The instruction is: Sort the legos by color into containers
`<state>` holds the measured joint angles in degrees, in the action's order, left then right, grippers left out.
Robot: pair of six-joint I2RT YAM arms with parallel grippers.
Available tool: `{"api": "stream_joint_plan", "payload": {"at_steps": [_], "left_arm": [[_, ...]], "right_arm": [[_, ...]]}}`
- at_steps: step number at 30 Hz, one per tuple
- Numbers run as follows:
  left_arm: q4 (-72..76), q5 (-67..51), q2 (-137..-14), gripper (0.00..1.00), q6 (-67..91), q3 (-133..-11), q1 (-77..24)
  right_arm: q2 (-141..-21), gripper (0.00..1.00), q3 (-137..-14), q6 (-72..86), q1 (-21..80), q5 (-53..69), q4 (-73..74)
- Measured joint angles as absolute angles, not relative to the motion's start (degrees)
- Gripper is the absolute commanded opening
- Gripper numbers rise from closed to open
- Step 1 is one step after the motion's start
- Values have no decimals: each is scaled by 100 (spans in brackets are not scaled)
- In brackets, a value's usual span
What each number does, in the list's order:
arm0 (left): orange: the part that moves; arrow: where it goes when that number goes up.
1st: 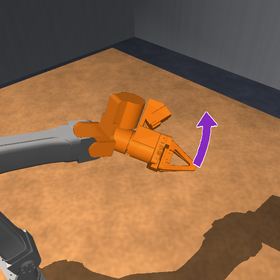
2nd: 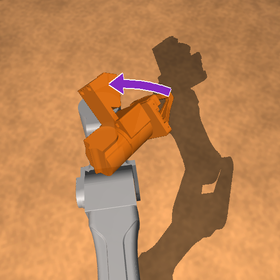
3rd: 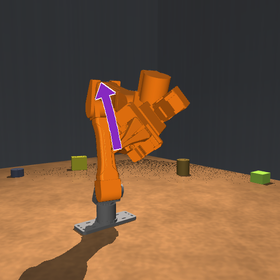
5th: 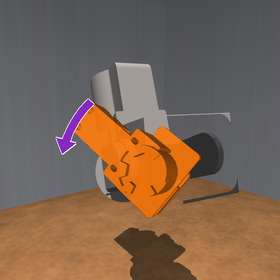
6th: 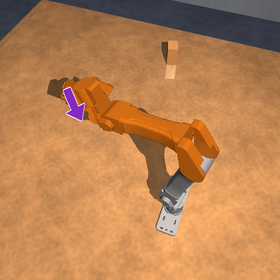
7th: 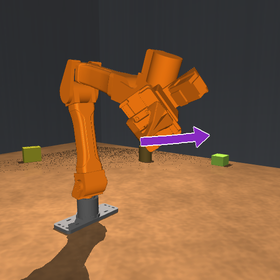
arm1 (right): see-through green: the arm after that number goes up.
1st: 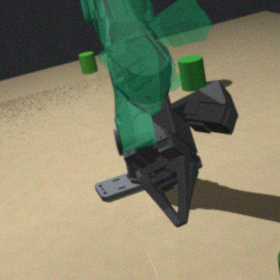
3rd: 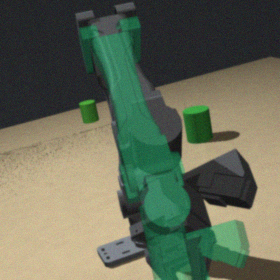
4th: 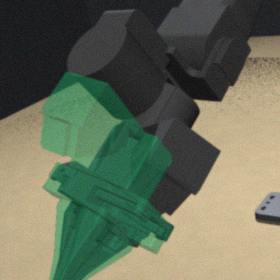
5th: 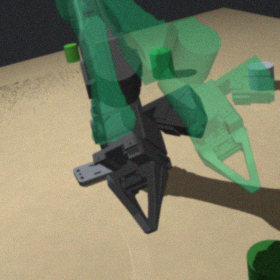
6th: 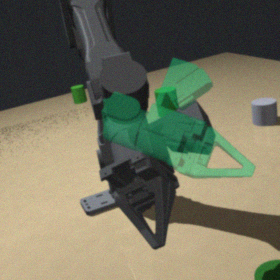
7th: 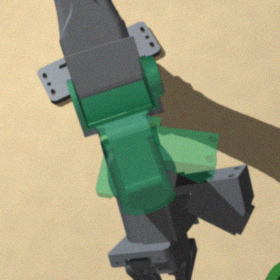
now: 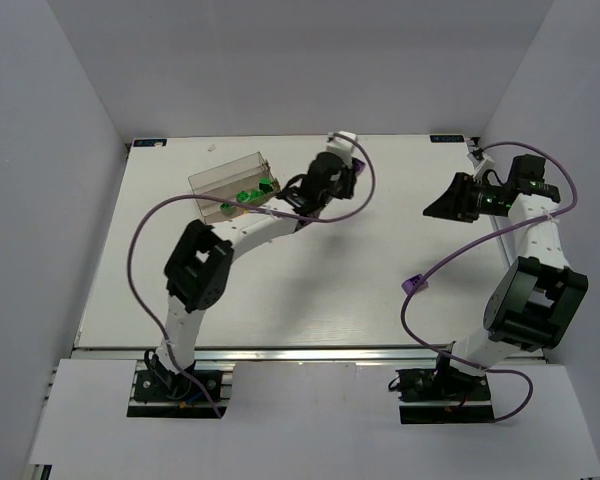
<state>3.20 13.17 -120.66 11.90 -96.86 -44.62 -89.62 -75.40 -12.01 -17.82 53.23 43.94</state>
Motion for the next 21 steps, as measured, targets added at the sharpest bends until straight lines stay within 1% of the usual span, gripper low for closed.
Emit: {"api": "stream_joint_plan", "payload": {"at_steps": [6, 10, 14, 15, 21], "left_arm": [[47, 1308, -10726, 0, 1538, -8589, -3391], [-298, 1253, -10287, 0, 1546, -8128, -2488], [-585, 998, -10248, 0, 1389, -7942, -1841], [-663, 919, -10269, 2, 1306, -7942, -1765], [-1048, 403, -10807, 6, 788, -8394, -1229]], "right_arm": [[-8976, 53, -7465, -1841, -1616, 5148, 4650], [-9155, 52, -7408, -2517, -1354, 4845, 4840], [-9362, 52, -7408, -3002, -1118, 4615, 5039], [-9389, 52, -7408, -3065, -1074, 4587, 5072], [-9413, 52, -7408, -3291, -919, 4453, 5148]]}}
